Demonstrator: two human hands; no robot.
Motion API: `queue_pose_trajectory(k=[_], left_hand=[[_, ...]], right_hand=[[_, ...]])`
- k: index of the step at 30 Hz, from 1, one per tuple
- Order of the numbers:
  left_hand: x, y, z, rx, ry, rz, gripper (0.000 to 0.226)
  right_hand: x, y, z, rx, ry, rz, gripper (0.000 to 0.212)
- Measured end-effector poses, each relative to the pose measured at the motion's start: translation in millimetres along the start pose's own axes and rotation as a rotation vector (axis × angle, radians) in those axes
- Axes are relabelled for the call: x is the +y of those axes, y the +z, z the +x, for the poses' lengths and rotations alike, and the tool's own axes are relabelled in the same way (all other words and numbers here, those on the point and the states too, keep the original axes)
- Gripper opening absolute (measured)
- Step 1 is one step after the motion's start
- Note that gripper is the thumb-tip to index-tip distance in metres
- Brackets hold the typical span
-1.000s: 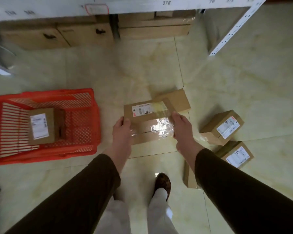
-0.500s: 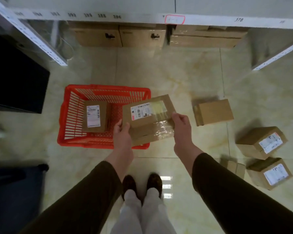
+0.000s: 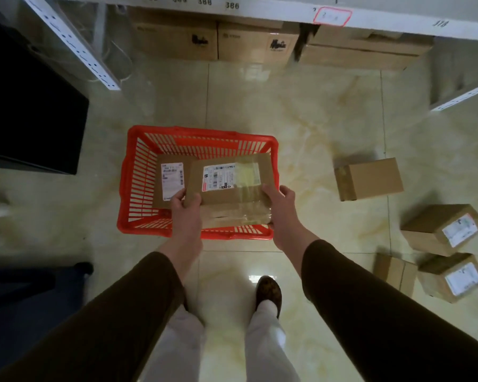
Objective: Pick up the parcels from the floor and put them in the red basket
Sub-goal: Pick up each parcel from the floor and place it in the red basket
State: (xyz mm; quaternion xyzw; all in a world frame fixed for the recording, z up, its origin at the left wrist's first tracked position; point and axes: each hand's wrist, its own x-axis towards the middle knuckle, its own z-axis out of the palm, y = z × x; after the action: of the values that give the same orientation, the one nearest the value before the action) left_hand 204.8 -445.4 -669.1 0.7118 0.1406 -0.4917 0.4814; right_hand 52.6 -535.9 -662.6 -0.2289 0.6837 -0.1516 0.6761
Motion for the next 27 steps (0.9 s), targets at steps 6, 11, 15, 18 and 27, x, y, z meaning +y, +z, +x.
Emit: queue_pose_trajectory(k=[6,11,15,18,27], left_hand=[[27,-34,36,-0.106,0.035,0.136,0.024],[41,-32,67,-0.158,0.042,0.196,0.028],[45,-23,92,-0.184,0.100,0.289,0.035],[49,-21,113,-0.226,0.137,0.323,0.037],[62,3,176,-0.381,0.183,0.497,0.042]], right_hand=[[21,37,-1,-0.061,0.037,0.026,0.046],[37,47,21,-0.046,0.130,0.112,0.057],[46,48,41,0.002,0.153,0.128,0.085],[48,40,52,-0.063,0.116,0.025,0.098],[68,33,87,-0.231,0.066,-0.032,0.104]])
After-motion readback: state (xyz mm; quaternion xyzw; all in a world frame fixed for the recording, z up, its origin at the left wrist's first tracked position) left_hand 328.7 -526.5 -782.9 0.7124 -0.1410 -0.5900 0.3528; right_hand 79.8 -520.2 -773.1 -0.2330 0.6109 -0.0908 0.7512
